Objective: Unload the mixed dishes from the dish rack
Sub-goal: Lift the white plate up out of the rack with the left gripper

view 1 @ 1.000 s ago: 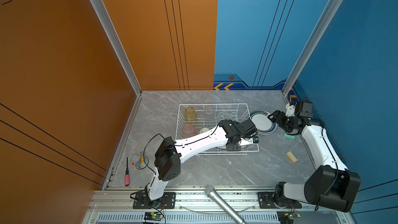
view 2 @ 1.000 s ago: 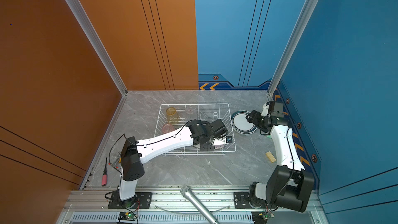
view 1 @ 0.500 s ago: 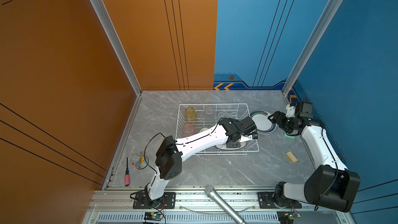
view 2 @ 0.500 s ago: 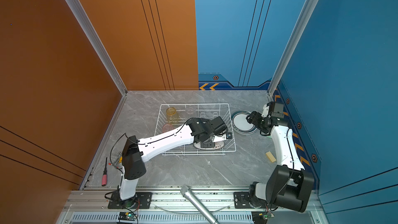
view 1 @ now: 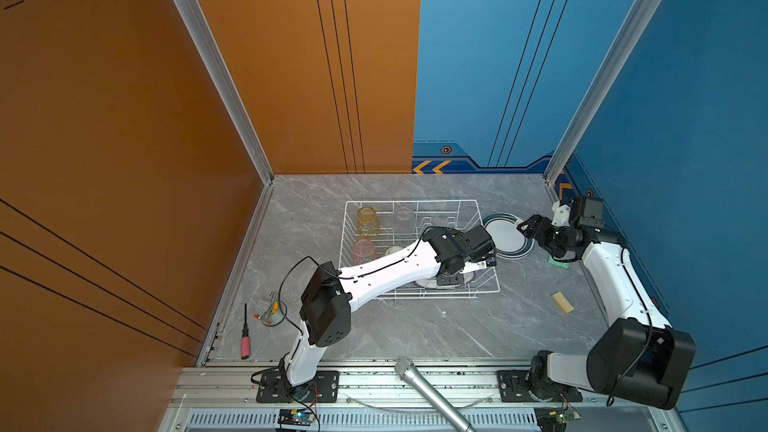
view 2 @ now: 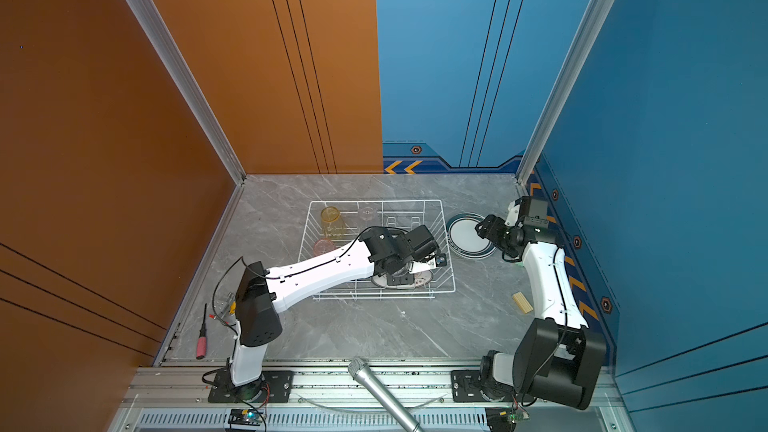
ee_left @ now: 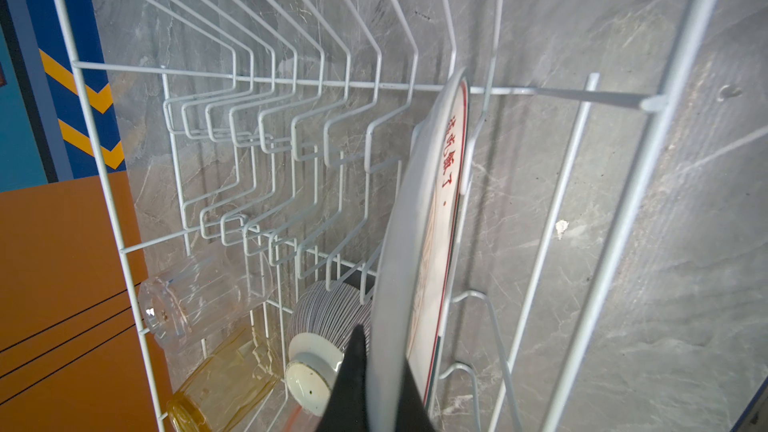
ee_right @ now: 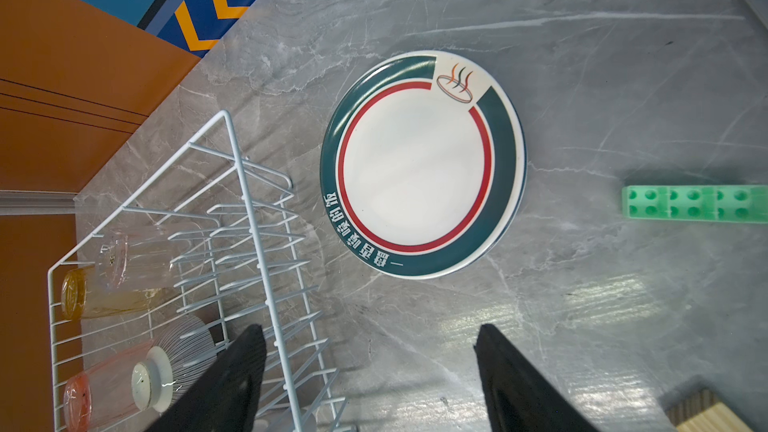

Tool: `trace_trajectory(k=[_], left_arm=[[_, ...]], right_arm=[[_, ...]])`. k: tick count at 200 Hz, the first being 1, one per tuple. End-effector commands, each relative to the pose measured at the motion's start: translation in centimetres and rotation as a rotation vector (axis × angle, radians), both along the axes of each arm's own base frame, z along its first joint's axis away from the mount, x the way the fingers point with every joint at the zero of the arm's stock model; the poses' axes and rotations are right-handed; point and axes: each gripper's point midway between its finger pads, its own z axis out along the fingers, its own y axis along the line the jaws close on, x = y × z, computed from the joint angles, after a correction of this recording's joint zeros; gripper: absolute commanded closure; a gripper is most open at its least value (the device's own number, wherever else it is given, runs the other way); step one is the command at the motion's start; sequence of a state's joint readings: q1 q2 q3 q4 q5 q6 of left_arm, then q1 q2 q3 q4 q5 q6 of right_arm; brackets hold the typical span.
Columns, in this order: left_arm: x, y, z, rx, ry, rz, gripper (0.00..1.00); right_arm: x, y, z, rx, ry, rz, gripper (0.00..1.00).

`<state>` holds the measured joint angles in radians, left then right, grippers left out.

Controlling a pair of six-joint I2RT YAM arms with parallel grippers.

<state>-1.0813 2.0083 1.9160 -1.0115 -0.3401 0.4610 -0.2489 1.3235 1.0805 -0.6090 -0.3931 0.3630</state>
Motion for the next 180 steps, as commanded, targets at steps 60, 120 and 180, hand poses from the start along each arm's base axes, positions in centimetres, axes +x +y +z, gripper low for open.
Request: trace_trajectory(k=[60, 120, 180], left_arm=[[2.0, 1.9, 9.8, -0.247, -0.104, 0.122, 1.0], [2.4, 3.5, 11.7, -0.351, -0.062, 0.188, 1.0], [3.9, 4.8, 13.1, -0.497, 0.013, 0.277, 1.0]], right_arm=[[0.0, 0.2, 1.1, 0.0, -0.045, 0.013, 0.22], [0.2, 0.7, 1.4, 0.015, -0.062, 0.033, 0.23], [0.7, 2.4, 2.2, 0.073, -0.127, 0.096, 0.23]])
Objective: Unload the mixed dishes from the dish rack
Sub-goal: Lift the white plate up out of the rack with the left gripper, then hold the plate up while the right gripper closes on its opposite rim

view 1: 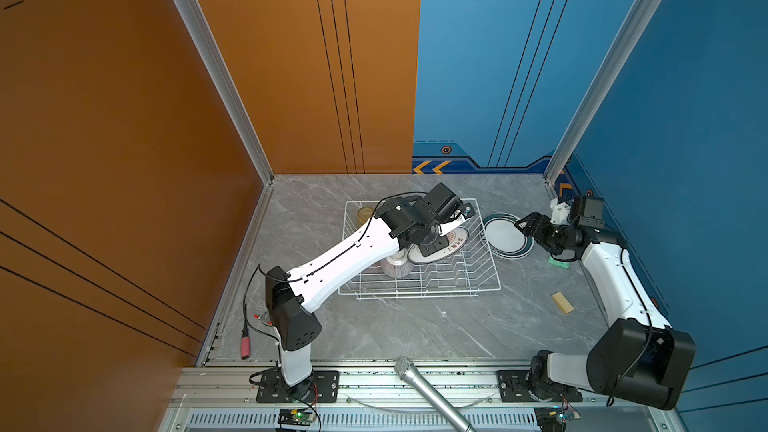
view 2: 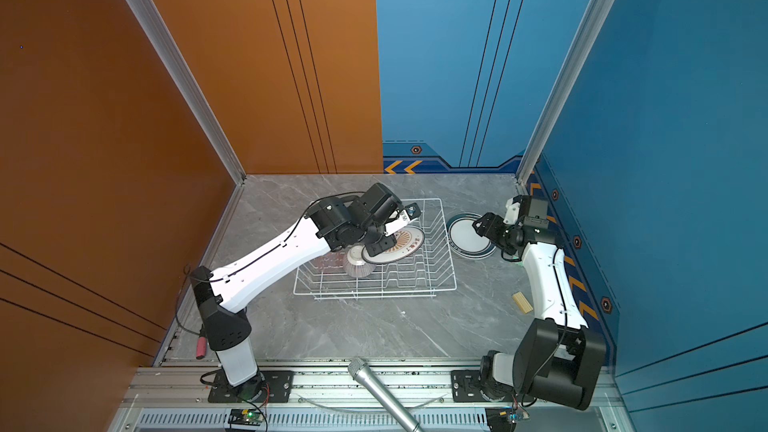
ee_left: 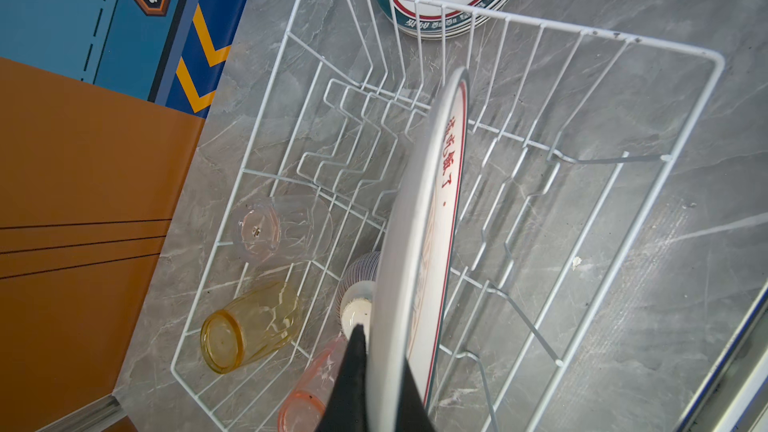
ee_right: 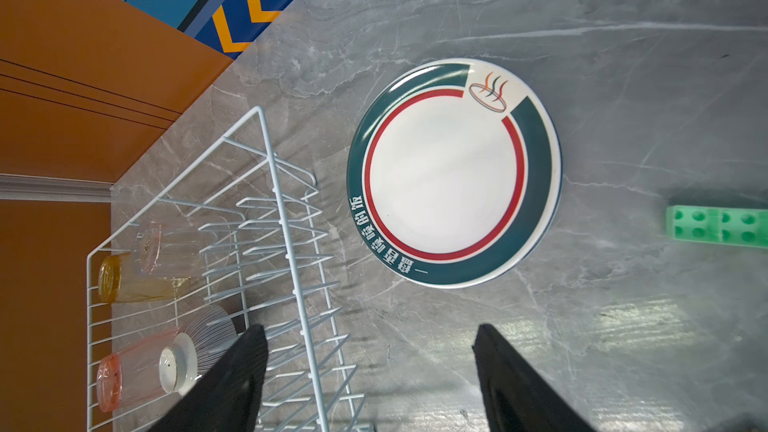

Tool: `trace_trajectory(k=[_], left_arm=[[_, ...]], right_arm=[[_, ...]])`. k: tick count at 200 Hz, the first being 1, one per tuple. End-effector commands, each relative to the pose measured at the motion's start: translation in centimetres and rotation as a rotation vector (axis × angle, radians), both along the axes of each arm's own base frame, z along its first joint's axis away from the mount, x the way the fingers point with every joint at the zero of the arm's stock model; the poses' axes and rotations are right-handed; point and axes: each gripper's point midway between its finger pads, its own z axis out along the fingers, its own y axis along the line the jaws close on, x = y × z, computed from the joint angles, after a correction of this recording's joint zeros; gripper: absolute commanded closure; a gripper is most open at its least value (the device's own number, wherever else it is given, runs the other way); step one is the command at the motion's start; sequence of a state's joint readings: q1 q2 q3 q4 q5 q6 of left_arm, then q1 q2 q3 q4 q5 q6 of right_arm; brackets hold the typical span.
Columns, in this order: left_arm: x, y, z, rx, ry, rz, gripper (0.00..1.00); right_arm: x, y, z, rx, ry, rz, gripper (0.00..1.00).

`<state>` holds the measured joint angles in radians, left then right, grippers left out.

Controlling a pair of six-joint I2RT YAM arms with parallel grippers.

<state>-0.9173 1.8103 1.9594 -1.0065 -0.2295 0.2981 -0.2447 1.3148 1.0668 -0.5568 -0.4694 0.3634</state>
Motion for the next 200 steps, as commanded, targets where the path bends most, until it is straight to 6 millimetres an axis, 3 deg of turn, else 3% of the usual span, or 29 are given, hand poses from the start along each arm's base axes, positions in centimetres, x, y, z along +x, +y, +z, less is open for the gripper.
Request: trace_trajectory(k=[1, 77, 110, 151, 200], left_arm=[[0.1, 0.1, 3.2, -0.164, 0.012, 0.028, 1.0], [2.4, 1.2, 4.2, -0.415, 0.165, 0.116, 1.0], [3.2, 1.5, 5.0, -0.563, 0.236, 0.135, 1.0], [4.2, 2.0, 6.7, -0.757, 0.275, 0.141, 1.0], [6.1, 2.7, 8.2, -0.993, 0.329, 0.165, 1.0]], right_arm=[[0.1, 1.2, 1.4, 0.027, -0.07, 0.045, 0.23], [0.1, 5.9, 3.4, 0.192, -0.183, 0.246, 0.27], [-0.1, 8.6, 4.5, 0.27, -0.234, 0.354, 0.32], [-0.7, 11.5, 6.1, 0.365, -0.273, 0.483, 0.49], [-2.1, 15.2, 8.2, 0.444, -0.34, 0.637, 0.5]])
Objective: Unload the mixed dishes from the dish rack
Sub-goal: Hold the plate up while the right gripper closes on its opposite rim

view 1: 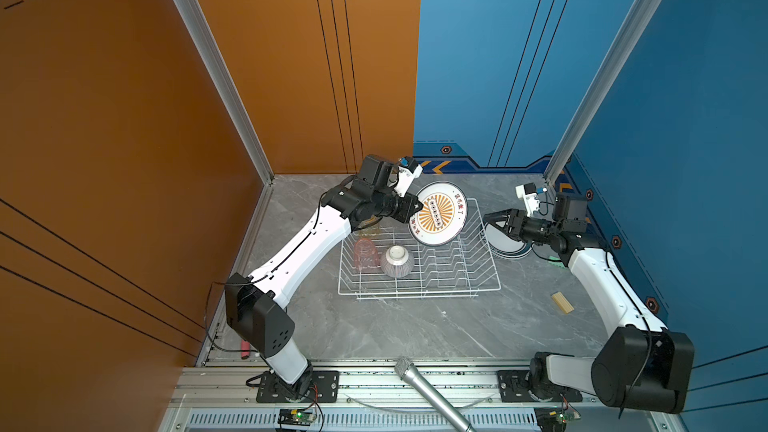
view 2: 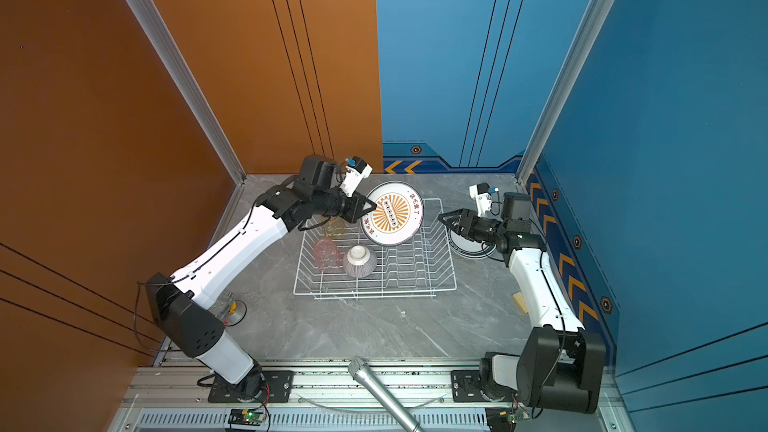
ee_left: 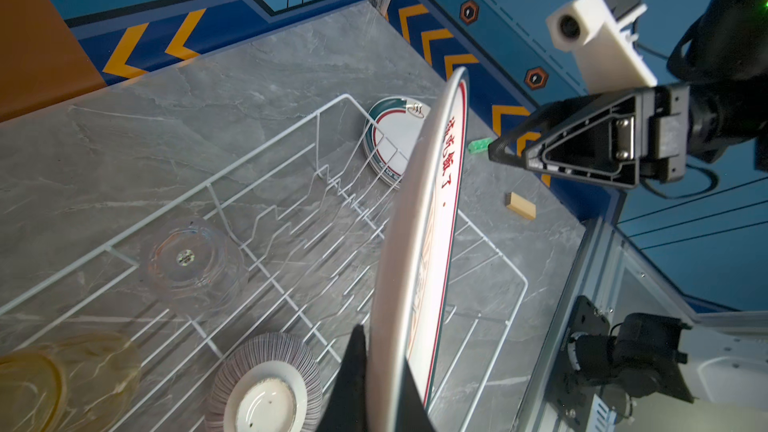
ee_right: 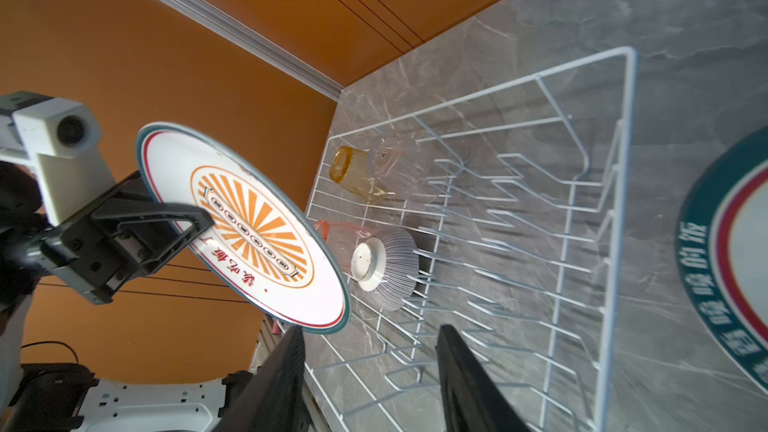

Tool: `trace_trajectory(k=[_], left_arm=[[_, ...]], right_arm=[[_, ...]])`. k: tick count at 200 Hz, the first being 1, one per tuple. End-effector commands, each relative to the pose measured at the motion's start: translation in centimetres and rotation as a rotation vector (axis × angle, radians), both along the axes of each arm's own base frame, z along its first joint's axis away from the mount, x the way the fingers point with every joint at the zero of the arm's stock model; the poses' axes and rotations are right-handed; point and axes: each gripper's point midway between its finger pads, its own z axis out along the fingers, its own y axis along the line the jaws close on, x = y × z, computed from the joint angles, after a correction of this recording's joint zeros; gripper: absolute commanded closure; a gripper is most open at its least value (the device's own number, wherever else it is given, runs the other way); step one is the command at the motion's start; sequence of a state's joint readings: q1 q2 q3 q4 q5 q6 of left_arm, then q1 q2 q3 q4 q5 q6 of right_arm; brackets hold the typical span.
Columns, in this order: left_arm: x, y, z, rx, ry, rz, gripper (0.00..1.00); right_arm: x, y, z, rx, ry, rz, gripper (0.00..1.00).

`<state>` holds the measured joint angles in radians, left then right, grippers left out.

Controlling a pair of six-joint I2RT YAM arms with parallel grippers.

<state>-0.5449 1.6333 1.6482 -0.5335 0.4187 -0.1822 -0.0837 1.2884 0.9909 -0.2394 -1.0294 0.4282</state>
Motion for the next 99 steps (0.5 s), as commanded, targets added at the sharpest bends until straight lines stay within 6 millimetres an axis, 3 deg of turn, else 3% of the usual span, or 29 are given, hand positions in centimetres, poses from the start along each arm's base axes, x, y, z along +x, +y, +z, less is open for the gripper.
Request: trace_trajectory(k=[1, 34, 99], left_arm=[[0.4, -0.9, 4.3, -0.226, -0.039, -0.024, 1.0], [1.0, -1.3, 4.6, -0.314, -0.024, -0.034, 1.0], [1.2, -2.5, 4.9, -0.466, 0.027, -0.071, 1.0]], right_arm=[[-0.9, 2.2, 1.6, 0.066, -0.06, 0.103, 0.5], [-0.9, 3.7, 2.5, 0.106, -0.082, 0.141, 0.46], [0.4, 4.4, 2.9, 0.147, -0.084, 0.13, 0.45]])
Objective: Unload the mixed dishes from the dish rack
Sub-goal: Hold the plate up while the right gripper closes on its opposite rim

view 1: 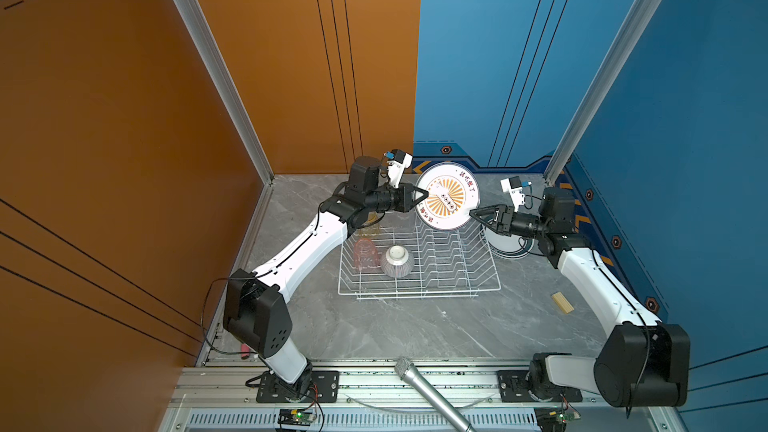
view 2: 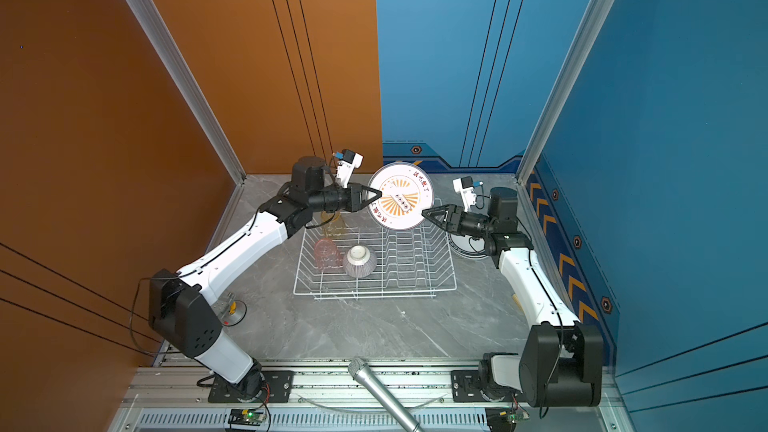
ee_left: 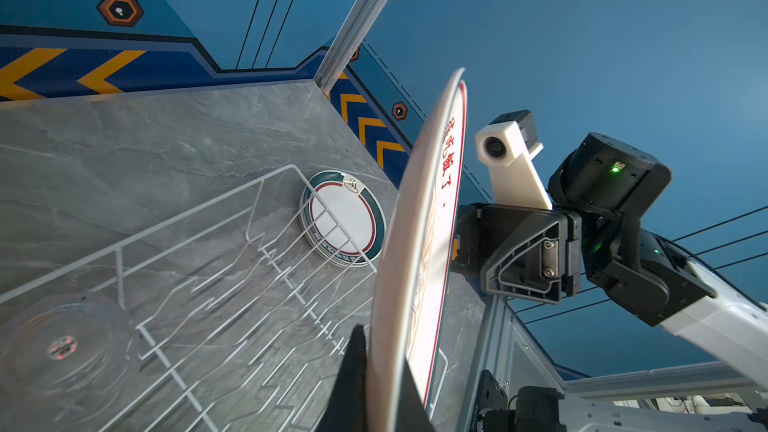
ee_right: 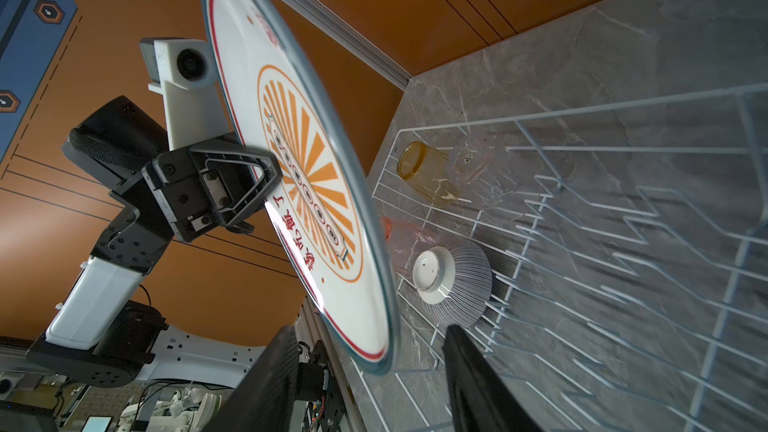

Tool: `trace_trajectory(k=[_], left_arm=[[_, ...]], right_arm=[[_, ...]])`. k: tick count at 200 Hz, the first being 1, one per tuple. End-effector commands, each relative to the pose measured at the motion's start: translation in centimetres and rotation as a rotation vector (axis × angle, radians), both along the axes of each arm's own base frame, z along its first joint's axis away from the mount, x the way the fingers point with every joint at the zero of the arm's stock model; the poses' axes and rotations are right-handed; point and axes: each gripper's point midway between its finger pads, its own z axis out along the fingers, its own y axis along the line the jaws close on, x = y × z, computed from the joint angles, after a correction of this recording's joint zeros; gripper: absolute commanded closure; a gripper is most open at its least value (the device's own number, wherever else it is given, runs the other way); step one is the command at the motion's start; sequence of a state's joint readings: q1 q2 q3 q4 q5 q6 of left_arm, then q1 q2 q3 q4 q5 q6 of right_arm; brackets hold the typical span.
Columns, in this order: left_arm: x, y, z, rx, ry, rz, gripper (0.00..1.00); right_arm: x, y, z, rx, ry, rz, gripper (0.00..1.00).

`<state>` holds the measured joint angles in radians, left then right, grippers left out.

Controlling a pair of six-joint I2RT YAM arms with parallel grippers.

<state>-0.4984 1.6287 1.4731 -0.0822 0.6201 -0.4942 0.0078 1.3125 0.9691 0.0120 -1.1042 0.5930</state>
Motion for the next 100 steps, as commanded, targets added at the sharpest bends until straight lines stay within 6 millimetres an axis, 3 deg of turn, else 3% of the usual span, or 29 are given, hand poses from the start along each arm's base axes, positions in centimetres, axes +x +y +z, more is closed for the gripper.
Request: trace_trajectory(k=[1, 61, 100], left_arm=[[-0.3, -0.7, 2.7, -0.12, -0.039, -0.05, 1.0], [-0.5, -2.5, 2.2, -0.198, 0.005, -0.089, 1.0], [-0.4, -3.7, 1.4, -0.217, 0.033, -0.11, 1.0]], right_arm=[[0.4, 0.6, 0.4, 0.04, -0.014, 0.015, 0.46], [1.7, 1.0, 2.2, 0.134, -0.056, -0.003, 0.52], [2.2, 1.1, 3.1, 0.203, -0.069, 0.001, 0.65]])
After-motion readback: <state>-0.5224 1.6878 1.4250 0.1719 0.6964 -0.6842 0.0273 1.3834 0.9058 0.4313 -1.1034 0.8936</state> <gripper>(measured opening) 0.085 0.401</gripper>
